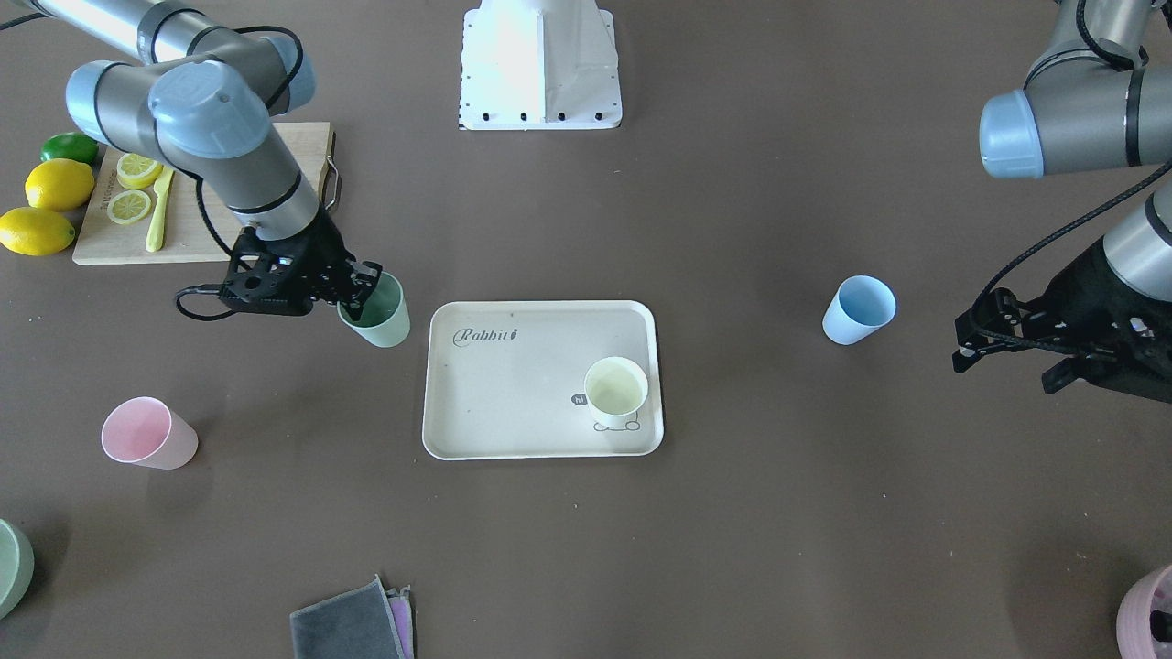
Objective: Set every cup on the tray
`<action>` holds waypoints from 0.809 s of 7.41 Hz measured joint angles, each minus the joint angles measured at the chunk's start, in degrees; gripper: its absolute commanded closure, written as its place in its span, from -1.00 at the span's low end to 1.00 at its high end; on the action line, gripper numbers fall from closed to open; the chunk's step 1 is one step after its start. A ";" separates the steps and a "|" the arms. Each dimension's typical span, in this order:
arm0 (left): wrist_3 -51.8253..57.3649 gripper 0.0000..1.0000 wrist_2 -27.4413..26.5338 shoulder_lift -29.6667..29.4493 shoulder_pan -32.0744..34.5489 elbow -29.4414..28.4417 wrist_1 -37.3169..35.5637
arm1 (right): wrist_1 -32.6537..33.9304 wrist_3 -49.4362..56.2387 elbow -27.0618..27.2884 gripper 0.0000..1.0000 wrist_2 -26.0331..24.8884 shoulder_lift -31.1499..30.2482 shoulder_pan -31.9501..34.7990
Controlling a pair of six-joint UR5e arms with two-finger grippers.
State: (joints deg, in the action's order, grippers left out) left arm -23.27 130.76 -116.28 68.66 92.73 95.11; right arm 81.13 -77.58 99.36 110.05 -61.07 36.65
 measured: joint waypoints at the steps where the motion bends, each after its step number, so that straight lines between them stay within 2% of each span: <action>1: -0.09 -0.95 0.06 0.22 -0.01 -0.01 0.22 | 0.57 -1.76 -2.16 1.00 -1.68 2.94 -1.63; 2: -0.15 -0.95 0.11 0.30 -0.02 -0.01 0.30 | 0.75 -2.32 -4.12 0.08 -2.82 4.93 -2.45; 3: -0.20 -0.95 0.16 0.33 -0.02 0.00 0.32 | 0.76 -2.26 -5.20 -0.99 -3.50 5.80 -2.85; 6: -0.22 -0.95 0.19 0.35 -0.02 0.10 0.32 | 0.72 -1.09 -5.15 -1.00 -3.85 6.27 -2.67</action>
State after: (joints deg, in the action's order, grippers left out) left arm -23.50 130.95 -115.93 68.64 92.82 95.44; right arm 81.86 -78.67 94.21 106.20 -54.80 33.98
